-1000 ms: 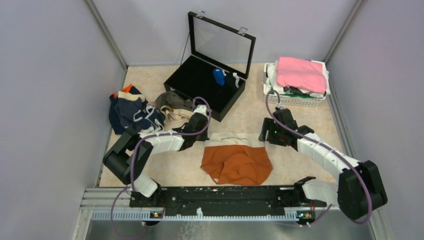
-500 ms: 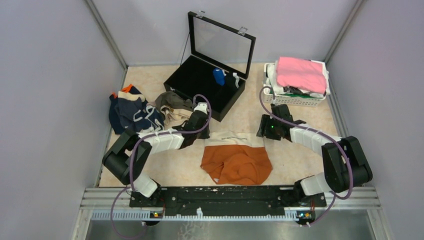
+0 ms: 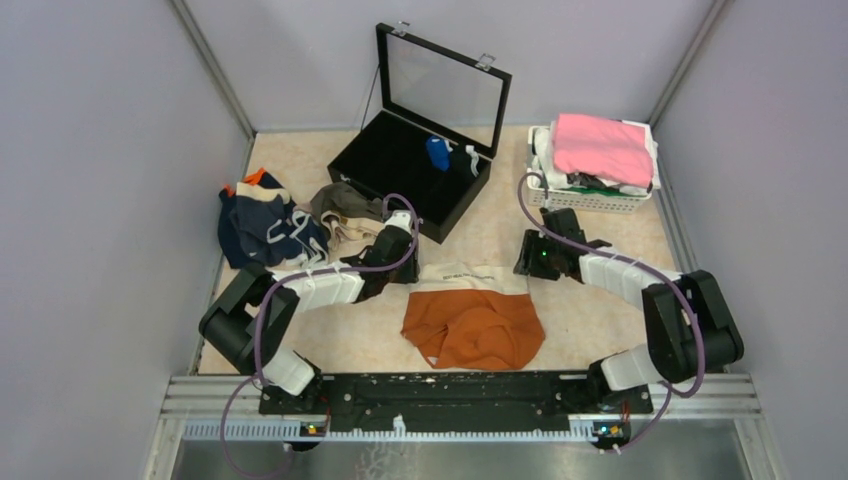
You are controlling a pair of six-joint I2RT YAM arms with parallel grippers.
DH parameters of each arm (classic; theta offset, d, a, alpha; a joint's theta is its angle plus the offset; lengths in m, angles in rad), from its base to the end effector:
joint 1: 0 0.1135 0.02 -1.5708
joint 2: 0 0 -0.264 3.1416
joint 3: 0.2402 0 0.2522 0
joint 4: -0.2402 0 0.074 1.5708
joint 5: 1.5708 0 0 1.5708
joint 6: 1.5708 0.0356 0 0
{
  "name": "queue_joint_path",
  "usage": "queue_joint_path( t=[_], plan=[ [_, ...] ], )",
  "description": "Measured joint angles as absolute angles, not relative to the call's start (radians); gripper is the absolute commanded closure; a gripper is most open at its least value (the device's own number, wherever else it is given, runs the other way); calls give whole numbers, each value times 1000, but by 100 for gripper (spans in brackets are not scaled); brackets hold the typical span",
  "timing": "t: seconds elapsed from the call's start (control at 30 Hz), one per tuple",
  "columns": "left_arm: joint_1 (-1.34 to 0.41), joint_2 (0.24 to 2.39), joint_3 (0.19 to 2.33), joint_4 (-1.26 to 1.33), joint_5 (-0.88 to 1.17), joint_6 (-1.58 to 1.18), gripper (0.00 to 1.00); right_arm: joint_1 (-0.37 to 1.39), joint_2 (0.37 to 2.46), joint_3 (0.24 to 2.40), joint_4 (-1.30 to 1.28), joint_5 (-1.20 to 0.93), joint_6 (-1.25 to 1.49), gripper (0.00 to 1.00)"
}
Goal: Roll the underwear
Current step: Flatten out the underwear at the center of the board.
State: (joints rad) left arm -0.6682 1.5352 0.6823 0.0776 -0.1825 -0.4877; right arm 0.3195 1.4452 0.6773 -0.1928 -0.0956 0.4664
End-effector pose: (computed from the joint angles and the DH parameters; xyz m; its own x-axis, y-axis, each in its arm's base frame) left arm 0.2354 -0.1776 0.1560 -0.7232 -0.0162 -0.6905 0.1909 0.9561 -0.2225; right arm 0.2529 0.0873 0.1587 -0.8589 0.1873 -0.4766 0.0243 0.9445 0.3275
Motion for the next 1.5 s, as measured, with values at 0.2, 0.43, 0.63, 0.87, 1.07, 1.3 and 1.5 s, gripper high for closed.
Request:
queue_joint_path(
  t=[0.2, 0.43, 0.63, 0.87, 1.07, 1.3, 1.5],
  plan=[
    [-668, 1535, 678, 82, -145, -487, 53, 319, 1374, 633, -250, -77, 466, 55],
    [-668, 1546, 678, 101, -120, -487, 59, 319, 1384, 623, -224, -101, 464, 77],
    [-668, 1547, 672, 112, -120, -485, 70, 319, 1411, 622, -182, -118, 464, 99],
    [-668, 1554, 664, 132, -115, -486, 93, 319, 1407, 609, -163, -118, 464, 100],
    [-667, 1569, 665, 162, -110, -484, 100, 319, 1373, 585, -171, -115, 464, 100],
    [-664, 1549, 665, 150, -97, -468, 100, 319, 1185, 534, -245, -110, 464, 100],
    [-663, 1385, 666, 157, -68, -430, 100, 319, 900, 531, -267, -93, 479, 100]
  ],
)
